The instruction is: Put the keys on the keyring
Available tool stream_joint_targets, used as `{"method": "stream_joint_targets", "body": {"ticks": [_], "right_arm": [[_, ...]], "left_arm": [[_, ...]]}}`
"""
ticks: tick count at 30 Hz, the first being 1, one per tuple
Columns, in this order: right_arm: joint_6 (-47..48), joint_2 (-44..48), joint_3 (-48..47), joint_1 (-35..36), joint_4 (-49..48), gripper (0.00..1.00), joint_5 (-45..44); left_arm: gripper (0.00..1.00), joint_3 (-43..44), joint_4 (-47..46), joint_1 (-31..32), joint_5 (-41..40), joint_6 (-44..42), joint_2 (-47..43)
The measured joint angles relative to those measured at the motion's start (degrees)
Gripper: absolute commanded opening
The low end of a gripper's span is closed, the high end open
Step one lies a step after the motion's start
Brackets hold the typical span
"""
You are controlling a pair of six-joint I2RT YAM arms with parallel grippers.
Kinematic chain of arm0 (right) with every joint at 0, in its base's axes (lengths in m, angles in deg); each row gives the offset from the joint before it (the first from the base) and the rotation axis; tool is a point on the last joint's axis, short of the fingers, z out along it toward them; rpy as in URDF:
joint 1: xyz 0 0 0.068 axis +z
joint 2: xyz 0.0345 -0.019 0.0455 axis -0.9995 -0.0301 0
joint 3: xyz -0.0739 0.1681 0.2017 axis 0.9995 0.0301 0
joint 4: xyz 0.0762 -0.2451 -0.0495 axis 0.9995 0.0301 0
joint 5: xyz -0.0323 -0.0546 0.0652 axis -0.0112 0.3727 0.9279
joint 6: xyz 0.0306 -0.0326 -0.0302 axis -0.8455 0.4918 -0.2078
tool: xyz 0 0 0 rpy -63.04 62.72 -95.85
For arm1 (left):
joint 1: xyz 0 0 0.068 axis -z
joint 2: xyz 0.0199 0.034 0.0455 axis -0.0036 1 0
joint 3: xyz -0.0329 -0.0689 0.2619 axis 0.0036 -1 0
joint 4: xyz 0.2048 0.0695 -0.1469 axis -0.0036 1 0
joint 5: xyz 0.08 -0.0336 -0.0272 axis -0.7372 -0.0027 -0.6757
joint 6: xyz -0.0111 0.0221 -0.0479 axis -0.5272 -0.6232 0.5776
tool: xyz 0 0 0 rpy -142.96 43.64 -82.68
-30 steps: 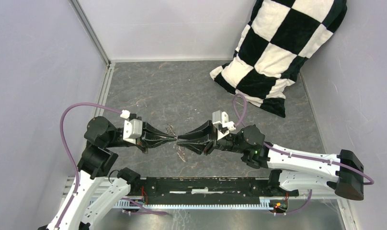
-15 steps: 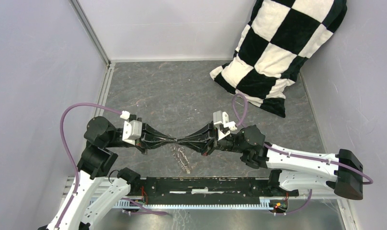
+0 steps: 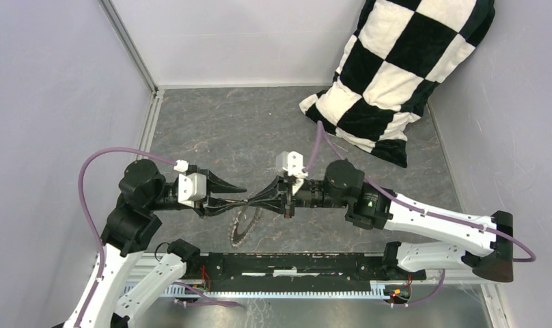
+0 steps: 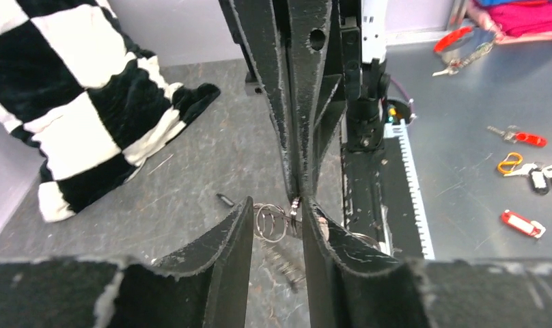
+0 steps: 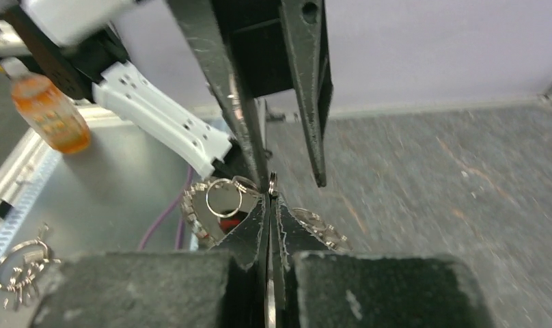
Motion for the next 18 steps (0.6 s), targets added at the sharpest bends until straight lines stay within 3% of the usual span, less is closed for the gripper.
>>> {"method": "stream_joint_targets", "body": {"ticks": [4, 11, 18], "right_arm": [[5.31, -5.07, -11.91, -0.07, 17.22, 0.01, -3.39], [10.6, -13.57, -24.48, 0.07, 39.45, 0.01, -6.14], [12.68, -16.63, -29.55, -0.11, 49.11, 0.01, -8.09]], "left_arm": [[0.32, 4.33, 7.34, 0.37, -1.09, -6.99, 2.89], [0.14, 5.16, 16.9, 0.46, -2.16, -16.04, 6.6], [0.18, 7.41, 29.59, 0.57, -0.61, -28.63, 9.42]]}}
